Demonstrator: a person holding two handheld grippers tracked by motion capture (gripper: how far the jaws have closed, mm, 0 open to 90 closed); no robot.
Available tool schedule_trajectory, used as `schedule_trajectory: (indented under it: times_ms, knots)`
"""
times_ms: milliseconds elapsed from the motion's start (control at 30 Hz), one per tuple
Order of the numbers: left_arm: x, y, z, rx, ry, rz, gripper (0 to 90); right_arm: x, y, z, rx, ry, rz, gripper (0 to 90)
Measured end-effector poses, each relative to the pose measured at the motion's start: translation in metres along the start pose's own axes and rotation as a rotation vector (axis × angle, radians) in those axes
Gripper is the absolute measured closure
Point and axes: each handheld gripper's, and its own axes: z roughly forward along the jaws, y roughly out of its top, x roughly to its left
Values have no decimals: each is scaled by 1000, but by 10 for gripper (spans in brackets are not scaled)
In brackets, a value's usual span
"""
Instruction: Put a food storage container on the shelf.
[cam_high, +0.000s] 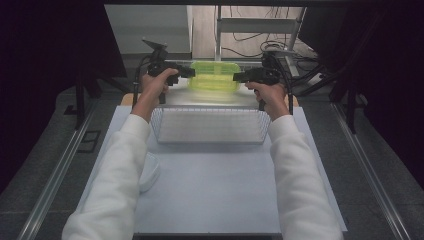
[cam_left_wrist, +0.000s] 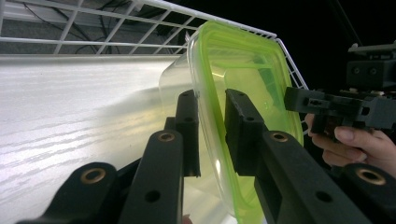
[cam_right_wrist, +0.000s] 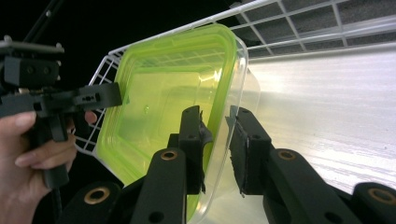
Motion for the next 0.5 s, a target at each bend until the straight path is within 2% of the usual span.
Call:
schedule_trajectory:
  times_ms: [100,233,367,500]
  knots:
    - [3,-1,2,-2,-1,-22,745,-3,0,4,-17,-2,29,732]
    - [6,-4,3,-20,-5,-28,724,-4,-2,7,-40,-8,52,723]
    - [6,-6,4,-42,17,-5,688,-4,-3,8,-51,-18,61,701]
    - [5,-10,2,-68,59,40,573,-4,-4,9,-62,-42,39,607]
